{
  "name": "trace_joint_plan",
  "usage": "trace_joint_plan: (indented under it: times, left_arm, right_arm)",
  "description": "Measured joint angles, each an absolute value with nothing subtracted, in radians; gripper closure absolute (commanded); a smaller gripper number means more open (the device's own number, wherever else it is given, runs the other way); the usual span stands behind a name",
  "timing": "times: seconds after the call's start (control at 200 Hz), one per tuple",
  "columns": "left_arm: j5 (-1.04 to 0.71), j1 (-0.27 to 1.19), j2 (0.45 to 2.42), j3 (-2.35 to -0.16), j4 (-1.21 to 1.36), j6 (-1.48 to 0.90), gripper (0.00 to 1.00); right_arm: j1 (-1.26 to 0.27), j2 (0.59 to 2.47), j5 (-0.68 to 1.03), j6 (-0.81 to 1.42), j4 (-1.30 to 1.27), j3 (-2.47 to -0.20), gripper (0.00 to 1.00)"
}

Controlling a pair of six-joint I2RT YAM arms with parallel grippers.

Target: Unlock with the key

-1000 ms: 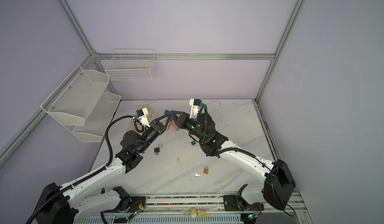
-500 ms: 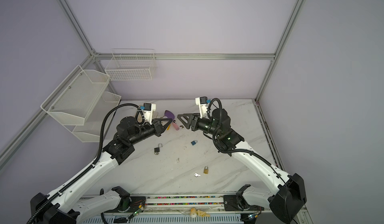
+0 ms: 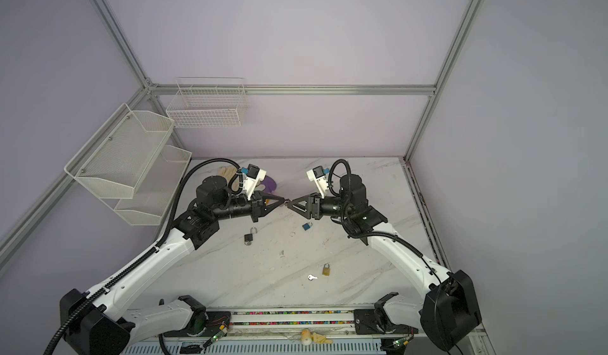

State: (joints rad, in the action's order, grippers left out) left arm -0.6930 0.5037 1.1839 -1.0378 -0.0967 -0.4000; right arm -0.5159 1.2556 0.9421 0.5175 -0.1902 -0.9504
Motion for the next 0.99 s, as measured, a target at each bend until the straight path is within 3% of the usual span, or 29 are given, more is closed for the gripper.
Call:
trace_joint_plan:
  times: [0.485,0.995]
  left_arm:
    - [-0.758,0.502,1.215,-1.07,-0.092,-0.4,1.0]
    - [-0.781,0.501,1.216,-1.07,-0.093,-0.399,1.0]
  right_arm:
    - [-0.516,1.263,1.003,0.568,-0.297,-0.909,0.6]
    - [-0.515,1.274,1.013,0.596,-0.352,-0.909,0.78]
